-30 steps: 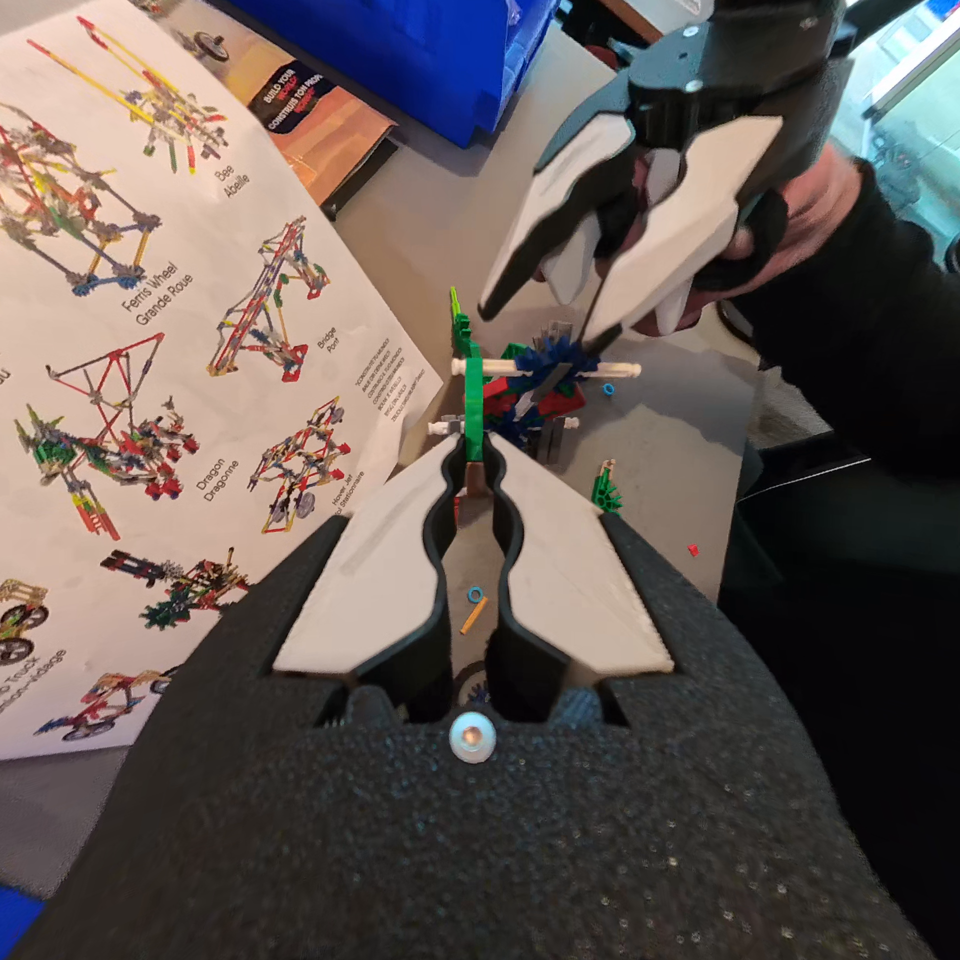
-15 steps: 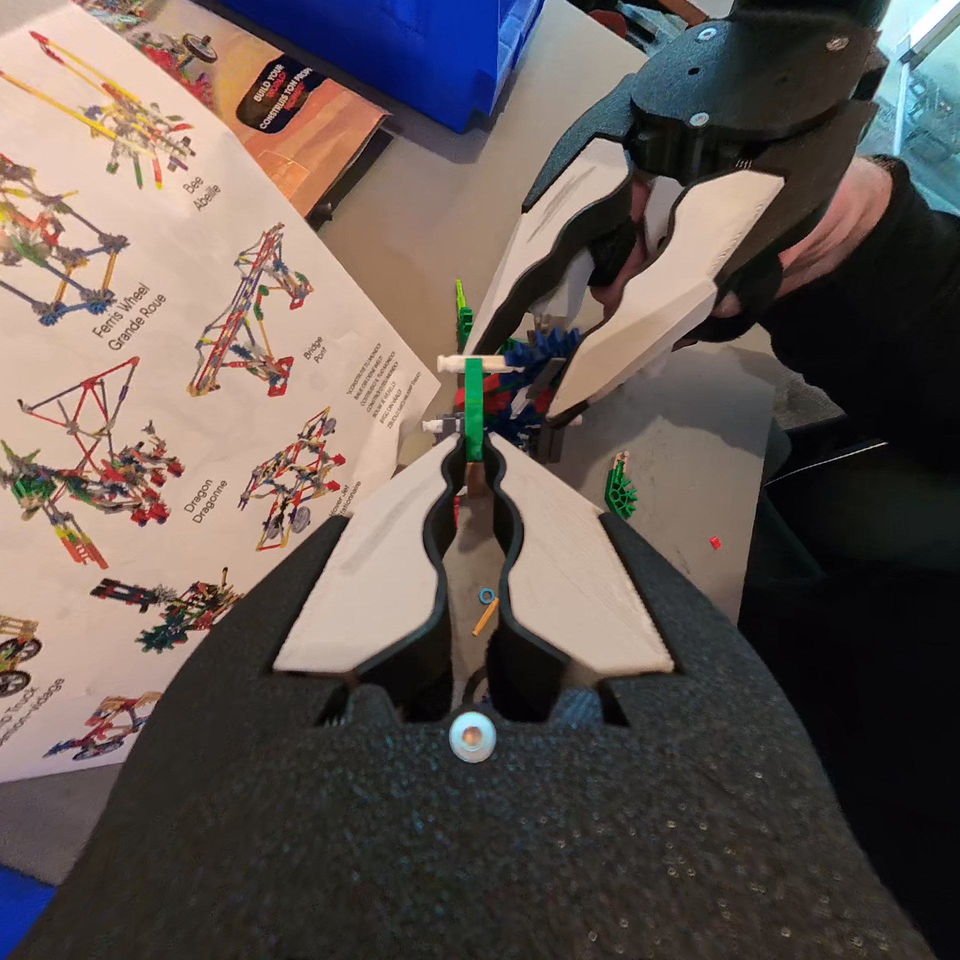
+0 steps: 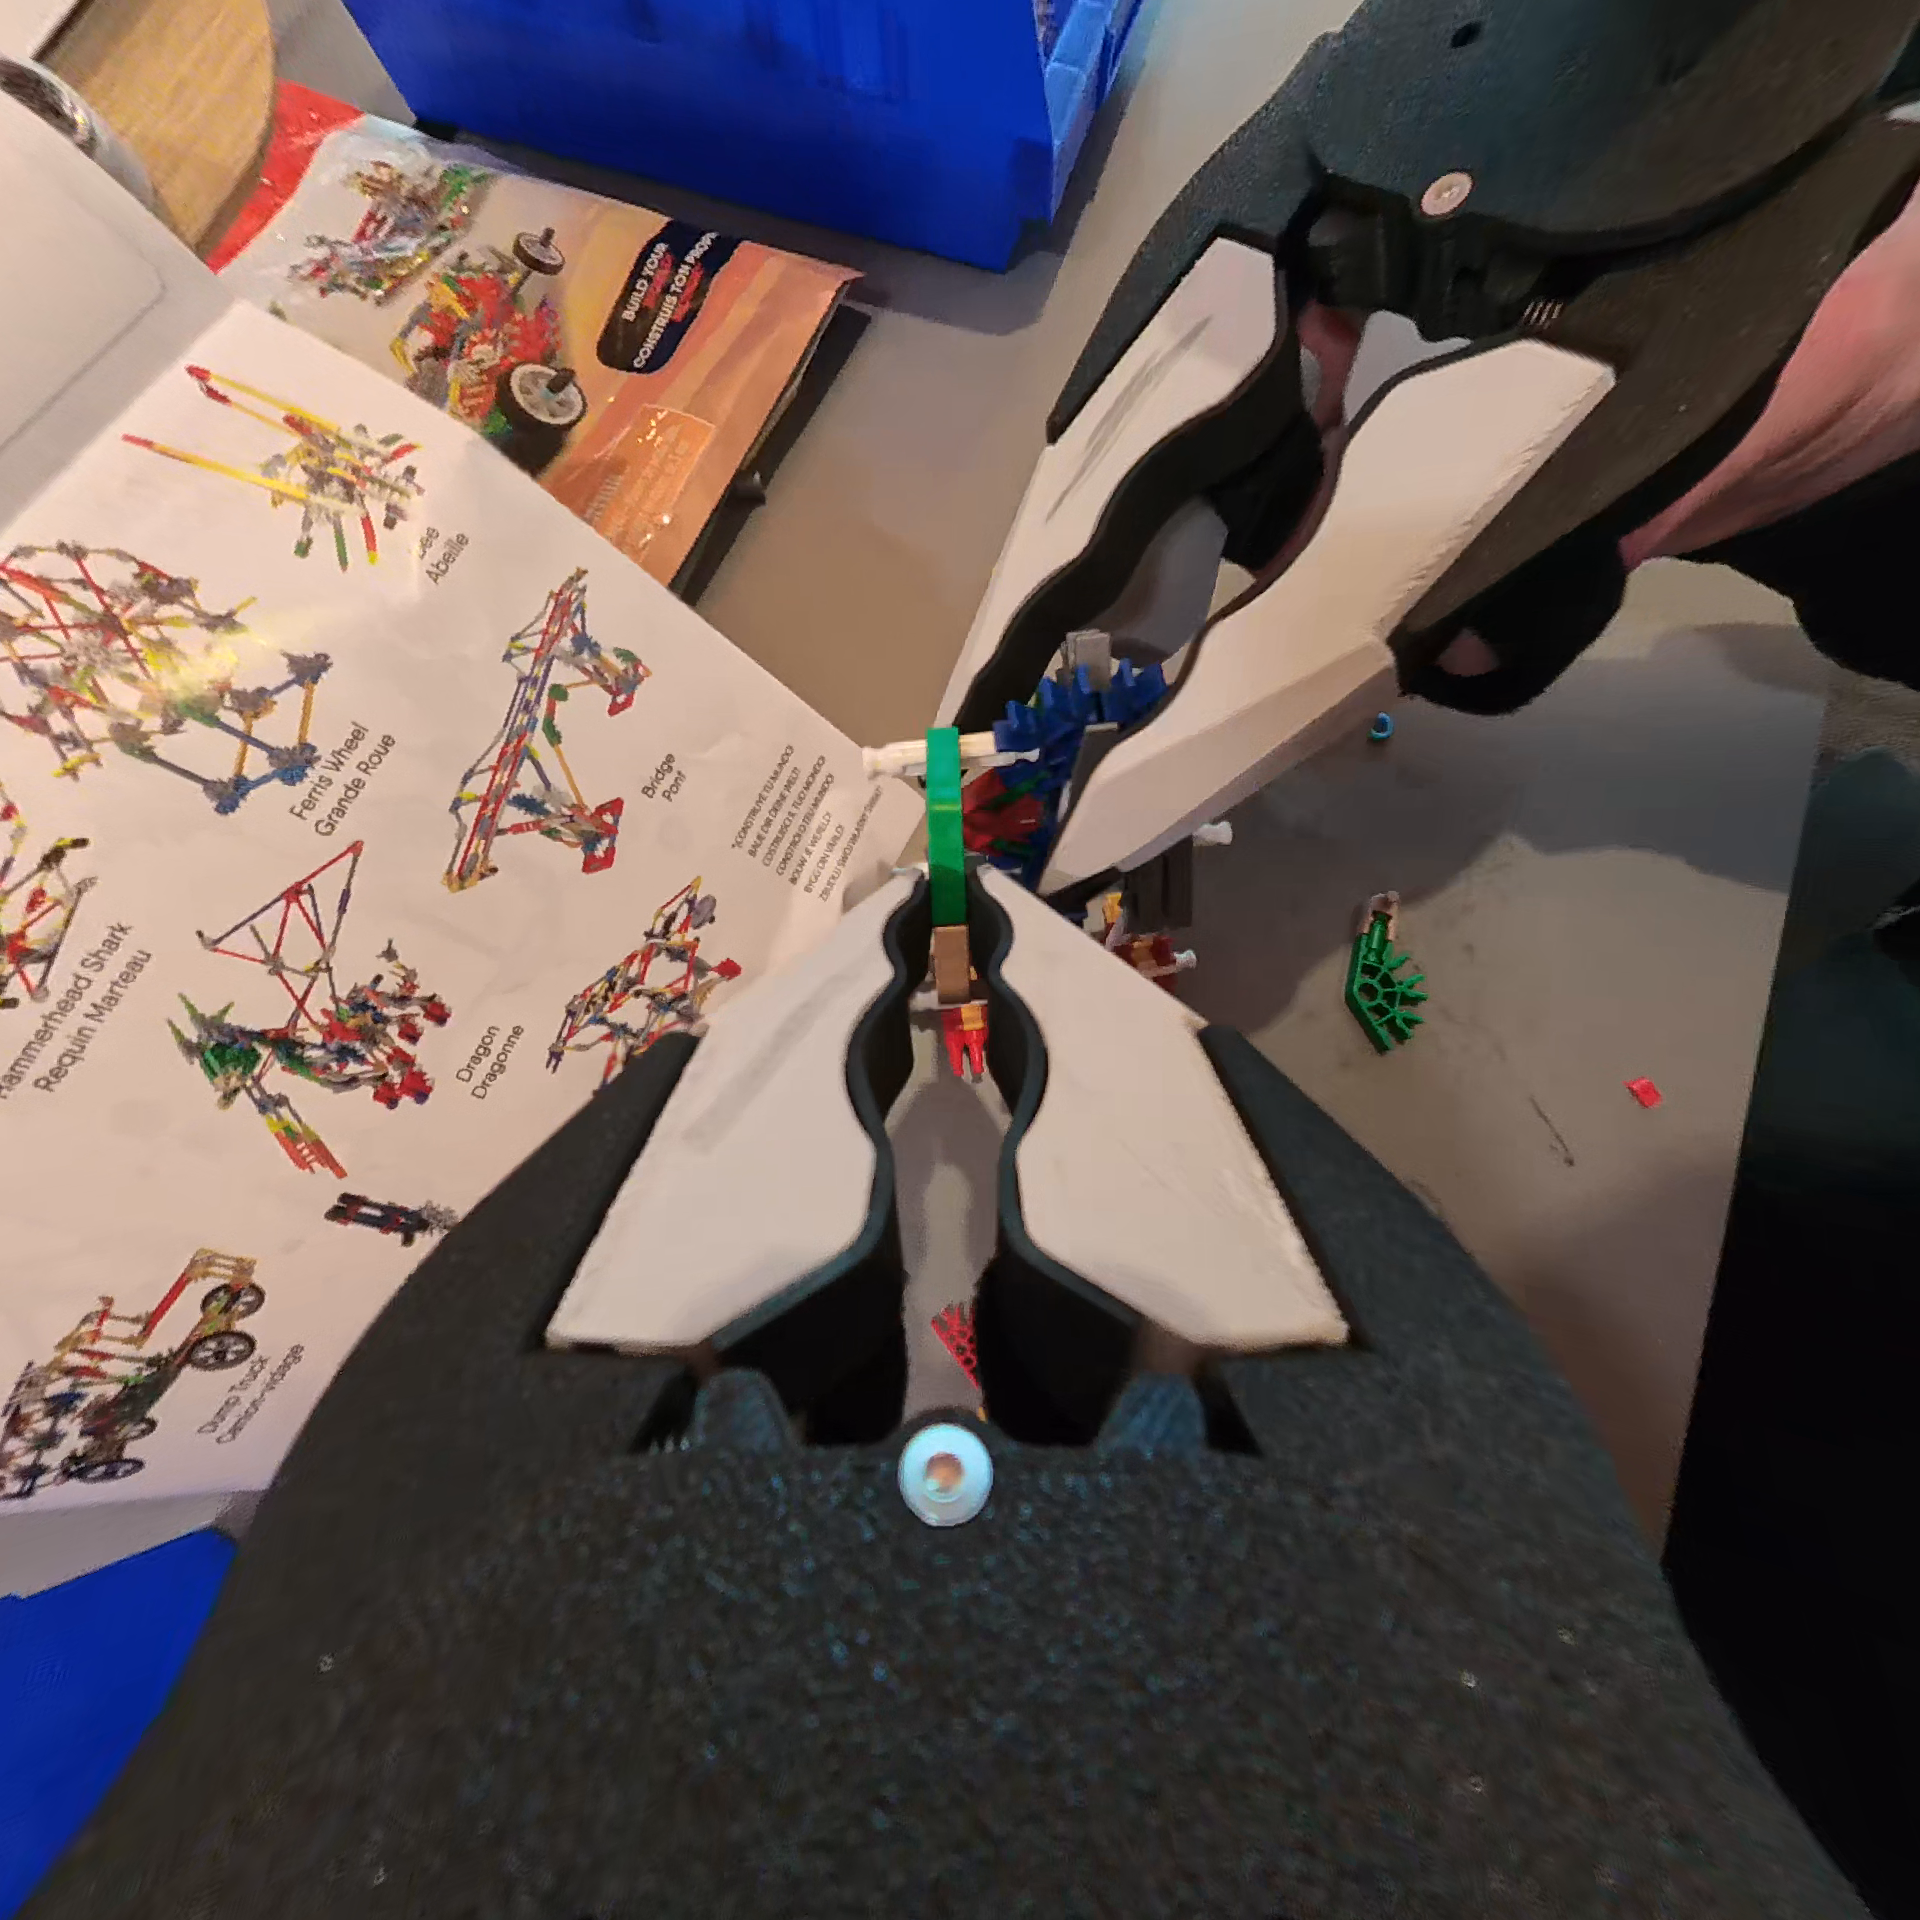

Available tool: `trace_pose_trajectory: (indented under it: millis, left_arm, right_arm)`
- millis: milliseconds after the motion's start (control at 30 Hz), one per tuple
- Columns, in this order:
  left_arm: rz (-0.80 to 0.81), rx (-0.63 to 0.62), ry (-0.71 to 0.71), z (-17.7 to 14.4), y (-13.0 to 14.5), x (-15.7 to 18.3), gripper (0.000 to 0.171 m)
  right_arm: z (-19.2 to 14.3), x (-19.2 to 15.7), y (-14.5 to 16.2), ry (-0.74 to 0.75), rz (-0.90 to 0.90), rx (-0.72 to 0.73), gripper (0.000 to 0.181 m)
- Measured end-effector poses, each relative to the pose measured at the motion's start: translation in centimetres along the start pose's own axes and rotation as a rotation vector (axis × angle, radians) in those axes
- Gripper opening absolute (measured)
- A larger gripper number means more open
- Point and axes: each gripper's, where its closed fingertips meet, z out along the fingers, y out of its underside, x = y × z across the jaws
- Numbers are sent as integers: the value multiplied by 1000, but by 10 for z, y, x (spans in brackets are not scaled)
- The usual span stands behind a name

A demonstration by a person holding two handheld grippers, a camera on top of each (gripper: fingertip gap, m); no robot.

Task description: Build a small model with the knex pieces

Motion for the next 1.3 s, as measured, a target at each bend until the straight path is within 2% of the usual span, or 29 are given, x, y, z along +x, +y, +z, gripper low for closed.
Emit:
trace_pose_trajectory:
  millis: [533,700,933,1300]
  left_arm:
    - [131,-36,-130,1,-3,1,3]
    - [107,-33,-147,1,-4,0,3]
    - [74,-19,-130,3,-5,2,3]
    - [78,-31,-142,5,-6,5,3]
  right_arm:
    - [3,2,2,106,-92,-44,30]
    - [2,5,2,134,-65,-53,31]
    - [-6,12,4,235,-85,-108,25]
    - [-10,9,5,212,-88,-106,22]
